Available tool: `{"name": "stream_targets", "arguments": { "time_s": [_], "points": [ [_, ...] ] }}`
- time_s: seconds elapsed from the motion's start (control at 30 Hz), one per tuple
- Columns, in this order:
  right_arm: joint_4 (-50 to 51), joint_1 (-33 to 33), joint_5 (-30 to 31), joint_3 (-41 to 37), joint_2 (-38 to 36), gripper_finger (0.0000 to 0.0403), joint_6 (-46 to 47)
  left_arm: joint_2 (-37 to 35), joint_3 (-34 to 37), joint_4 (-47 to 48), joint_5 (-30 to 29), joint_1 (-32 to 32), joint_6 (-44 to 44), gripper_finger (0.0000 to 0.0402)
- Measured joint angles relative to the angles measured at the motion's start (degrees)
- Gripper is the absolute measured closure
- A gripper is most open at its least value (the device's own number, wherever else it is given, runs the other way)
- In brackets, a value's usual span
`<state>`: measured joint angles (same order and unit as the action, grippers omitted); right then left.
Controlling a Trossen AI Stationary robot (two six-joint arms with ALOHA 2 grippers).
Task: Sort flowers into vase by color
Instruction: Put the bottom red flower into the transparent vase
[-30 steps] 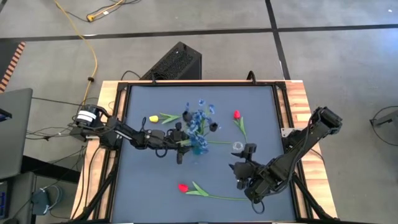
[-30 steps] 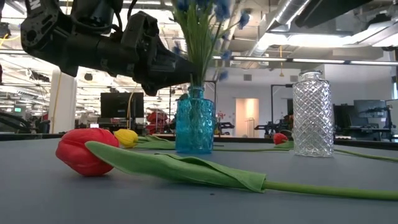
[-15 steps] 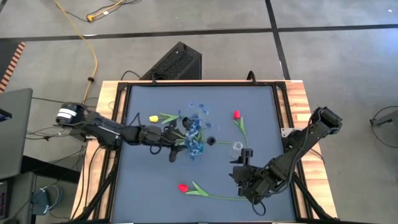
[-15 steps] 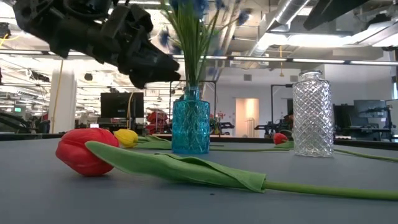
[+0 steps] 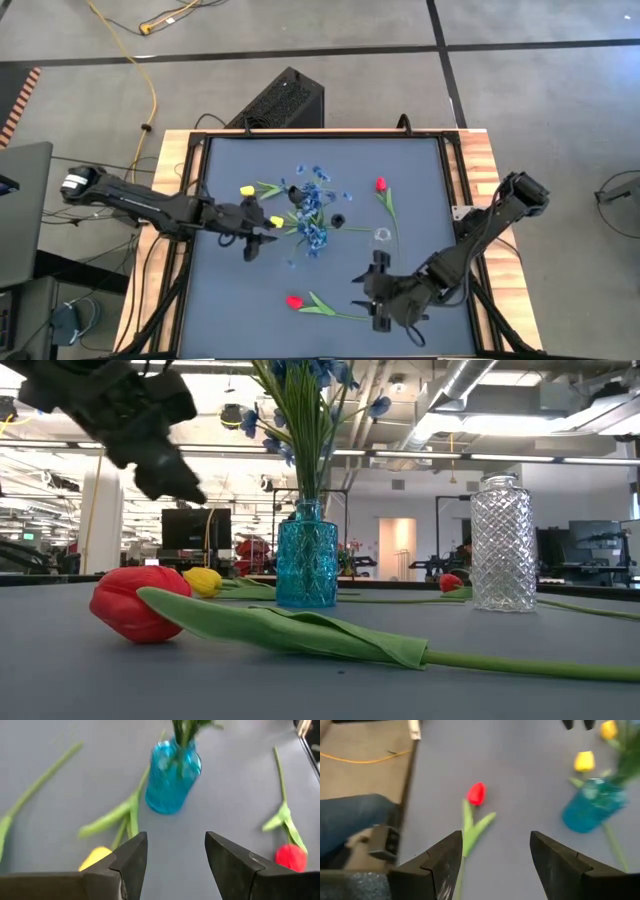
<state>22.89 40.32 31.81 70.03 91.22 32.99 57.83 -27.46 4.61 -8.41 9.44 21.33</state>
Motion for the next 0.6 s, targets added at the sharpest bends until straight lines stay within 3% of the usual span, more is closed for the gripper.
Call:
{"name": "stream_targets", "arguments": {
  "time_s": [0.17,0.37,0.53,0.6],
  "points": [
    [-3.66,-0.22,-2.48,-0.02,2.93,0.0144,-0.26,0.56,0.02,3.09,-3.57,5.78,2.92,0.0214],
    [-7.13,-1.0,-10.63,2.6,11.55,0.0144,-0.34,2.18,0.3,2.51,-13.15,14.96,1.07,0.0214],
    [-2.11,-1.52,-11.41,9.59,17.86,0.0148,-0.42,2.24,7.07,-15.94,-24.48,21.1,-5.7,0.0214],
    [0.83,-1.55,-13.1,12.47,20.23,0.0151,-0.42,2.26,10.5,-27.59,-24.99,21.98,-8.74,0.0214]
  ]
}}
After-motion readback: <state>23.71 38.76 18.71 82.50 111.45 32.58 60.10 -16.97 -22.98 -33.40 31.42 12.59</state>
